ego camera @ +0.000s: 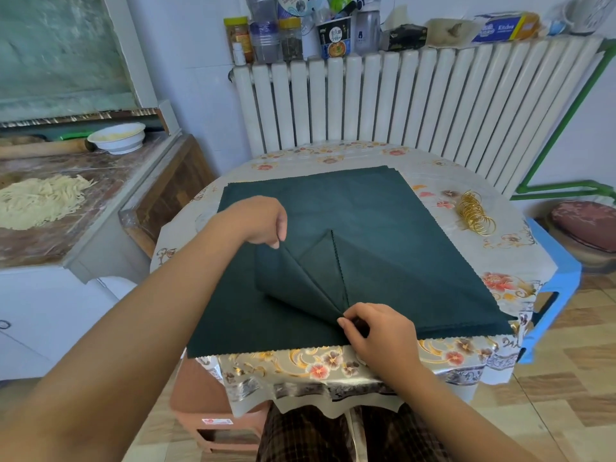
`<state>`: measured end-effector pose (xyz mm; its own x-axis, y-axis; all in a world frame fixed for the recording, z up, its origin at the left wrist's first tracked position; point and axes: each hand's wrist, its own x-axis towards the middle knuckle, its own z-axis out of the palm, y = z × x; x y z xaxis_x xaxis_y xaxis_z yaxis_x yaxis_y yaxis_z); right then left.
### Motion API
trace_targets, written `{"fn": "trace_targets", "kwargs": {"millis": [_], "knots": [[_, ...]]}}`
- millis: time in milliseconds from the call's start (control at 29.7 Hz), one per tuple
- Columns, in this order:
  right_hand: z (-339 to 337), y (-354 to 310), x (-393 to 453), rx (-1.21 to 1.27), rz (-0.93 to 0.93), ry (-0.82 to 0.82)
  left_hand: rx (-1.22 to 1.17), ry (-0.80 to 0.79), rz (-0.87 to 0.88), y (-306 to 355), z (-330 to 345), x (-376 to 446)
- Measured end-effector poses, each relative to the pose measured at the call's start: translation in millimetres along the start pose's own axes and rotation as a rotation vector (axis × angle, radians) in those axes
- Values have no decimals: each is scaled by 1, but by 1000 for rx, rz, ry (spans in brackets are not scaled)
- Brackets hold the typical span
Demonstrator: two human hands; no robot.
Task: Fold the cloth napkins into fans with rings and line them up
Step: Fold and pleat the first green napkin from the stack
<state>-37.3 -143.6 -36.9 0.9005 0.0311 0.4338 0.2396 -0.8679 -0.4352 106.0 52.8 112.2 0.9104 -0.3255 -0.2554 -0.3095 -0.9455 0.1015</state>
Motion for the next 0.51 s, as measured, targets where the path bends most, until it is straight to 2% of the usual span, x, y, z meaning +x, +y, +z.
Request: {"fn": "trace_targets", "kwargs": {"millis": [101, 202, 269, 404, 505], "knots": [[2, 2, -3, 37, 5, 56, -259, 57, 79, 2, 10, 29], [3, 3, -5, 31, -66, 110, -450, 139, 98, 7, 33, 52], [6, 4, -5, 35, -101, 135, -521, 204, 71, 15, 52, 68], [10, 7, -4, 47, -81, 150, -808, 292, -77, 31, 80, 89], [12, 6, -4, 69, -66, 157, -883, 366, -149, 35, 95, 96]]}}
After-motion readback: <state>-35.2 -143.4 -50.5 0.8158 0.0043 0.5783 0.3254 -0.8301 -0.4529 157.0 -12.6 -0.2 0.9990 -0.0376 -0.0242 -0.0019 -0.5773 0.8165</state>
